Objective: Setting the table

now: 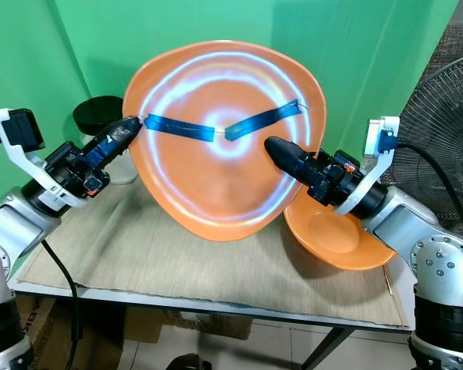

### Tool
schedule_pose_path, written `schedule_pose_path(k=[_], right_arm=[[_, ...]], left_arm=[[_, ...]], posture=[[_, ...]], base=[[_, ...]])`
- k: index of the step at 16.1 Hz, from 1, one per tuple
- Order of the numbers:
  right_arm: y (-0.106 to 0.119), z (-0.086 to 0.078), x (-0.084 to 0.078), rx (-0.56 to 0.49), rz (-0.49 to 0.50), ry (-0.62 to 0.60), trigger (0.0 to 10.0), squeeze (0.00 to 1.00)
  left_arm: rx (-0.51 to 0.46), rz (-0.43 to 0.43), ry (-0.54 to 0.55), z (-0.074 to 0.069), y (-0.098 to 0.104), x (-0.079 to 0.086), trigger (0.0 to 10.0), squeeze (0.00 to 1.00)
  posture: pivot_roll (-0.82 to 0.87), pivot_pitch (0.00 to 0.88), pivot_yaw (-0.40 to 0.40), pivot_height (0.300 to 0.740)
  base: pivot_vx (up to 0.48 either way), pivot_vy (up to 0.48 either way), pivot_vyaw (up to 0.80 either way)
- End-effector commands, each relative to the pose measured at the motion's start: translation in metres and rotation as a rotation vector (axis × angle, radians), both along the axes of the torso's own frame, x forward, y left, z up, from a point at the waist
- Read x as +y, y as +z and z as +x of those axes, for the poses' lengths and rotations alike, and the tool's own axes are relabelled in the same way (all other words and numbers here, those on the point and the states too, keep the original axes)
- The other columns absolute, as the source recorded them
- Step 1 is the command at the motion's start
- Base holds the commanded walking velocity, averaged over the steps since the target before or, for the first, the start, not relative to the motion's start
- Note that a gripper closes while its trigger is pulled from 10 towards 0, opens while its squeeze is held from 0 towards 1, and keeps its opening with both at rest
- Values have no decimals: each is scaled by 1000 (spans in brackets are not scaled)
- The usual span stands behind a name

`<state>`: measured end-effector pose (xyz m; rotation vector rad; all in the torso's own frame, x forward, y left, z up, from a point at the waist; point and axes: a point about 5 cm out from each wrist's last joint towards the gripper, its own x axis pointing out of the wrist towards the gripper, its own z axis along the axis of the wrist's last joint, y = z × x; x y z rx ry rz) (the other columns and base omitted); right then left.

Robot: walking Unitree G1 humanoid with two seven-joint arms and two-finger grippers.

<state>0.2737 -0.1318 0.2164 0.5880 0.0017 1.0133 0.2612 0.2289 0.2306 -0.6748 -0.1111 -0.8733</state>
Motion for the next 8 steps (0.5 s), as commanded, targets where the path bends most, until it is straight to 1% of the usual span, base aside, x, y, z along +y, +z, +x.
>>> schedule_pose_path(k=[1, 4, 8], right_arm=[[2, -3, 2, -22, 2, 21, 0, 0], [3, -6, 4, -31, 25, 48, 0, 0], [3, -6, 5, -35, 29, 67, 0, 0]], left_arm=[[-71, -13, -7, 1, 13, 0, 0, 0], [-78, -18, -11, 2, 14, -1, 0, 0], [-88, -27, -11, 4, 15, -1, 0, 0]], posture=[[74, 0, 56, 740], [76, 0, 55, 740], [78, 0, 53, 740]], base=[[0, 0, 0], [0, 0, 0], [0, 0, 0]])
